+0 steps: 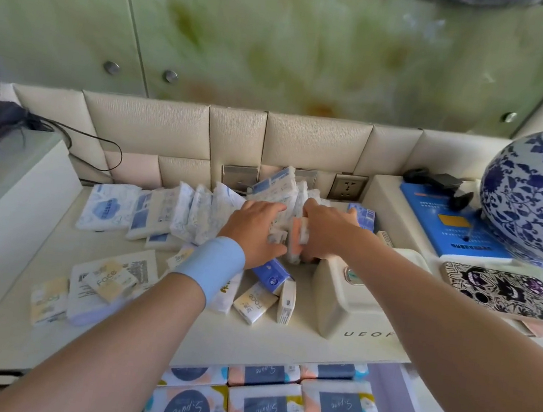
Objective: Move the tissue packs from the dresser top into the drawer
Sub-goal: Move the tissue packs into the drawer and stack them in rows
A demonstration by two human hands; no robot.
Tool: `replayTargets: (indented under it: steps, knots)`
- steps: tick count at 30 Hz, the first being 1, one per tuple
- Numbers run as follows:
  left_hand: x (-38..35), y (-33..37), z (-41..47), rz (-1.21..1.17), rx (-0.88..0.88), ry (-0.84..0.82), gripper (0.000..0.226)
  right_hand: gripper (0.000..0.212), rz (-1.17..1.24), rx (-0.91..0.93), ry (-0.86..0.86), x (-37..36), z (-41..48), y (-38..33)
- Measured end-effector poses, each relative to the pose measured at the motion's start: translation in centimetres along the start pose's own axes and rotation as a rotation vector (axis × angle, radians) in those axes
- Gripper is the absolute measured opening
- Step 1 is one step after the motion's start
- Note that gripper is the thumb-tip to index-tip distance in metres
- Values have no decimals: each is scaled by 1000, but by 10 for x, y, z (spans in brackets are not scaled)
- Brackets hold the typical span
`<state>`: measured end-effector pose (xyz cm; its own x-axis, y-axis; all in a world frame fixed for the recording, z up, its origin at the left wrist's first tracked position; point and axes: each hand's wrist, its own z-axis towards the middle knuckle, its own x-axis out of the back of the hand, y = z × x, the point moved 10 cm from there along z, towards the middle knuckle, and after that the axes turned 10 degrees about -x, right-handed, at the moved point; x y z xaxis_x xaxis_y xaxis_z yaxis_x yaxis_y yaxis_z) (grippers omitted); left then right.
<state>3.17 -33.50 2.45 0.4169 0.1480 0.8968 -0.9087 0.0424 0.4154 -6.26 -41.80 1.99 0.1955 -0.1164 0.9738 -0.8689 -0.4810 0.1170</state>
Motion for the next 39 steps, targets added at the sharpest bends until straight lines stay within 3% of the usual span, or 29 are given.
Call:
replayTargets:
  steps: [2,5,8,11,16,23,25,28,33,39]
  knots:
    - [2,2,3,-57,4,20,81,80,54,28,69,15,-3,2]
    - [11,-1,7,-370,71,123,68,86,206,85,126,38,-8,3]
    - [30,-1,7,-541,115,237,56,88,444,136,125,62,-19,-1]
    - [40,-11,2,-693,187,268,59,86,629,137,103,70,-26,-8]
    - [60,-35,-24,-478,284,289,53,71,705,75,-39,43,-27,-26]
    - [100,-56,-75,-229,338,344,46,65,673,51,-51,41,-51,-63]
    - [114,-68,-92,-232,374,404,43,64,595,56,-33,35,-60,-75]
    - [124,-85,-119,-361,445,466,41,68,461,90,-173,5,-76,-98]
    - [129,-77,-152,-347,424,401,44,63,263,163,-284,-30,-111,-123]
    - [125,-44,-179,-316,361,220,37,33,373,130,-342,-27,-157,-108]
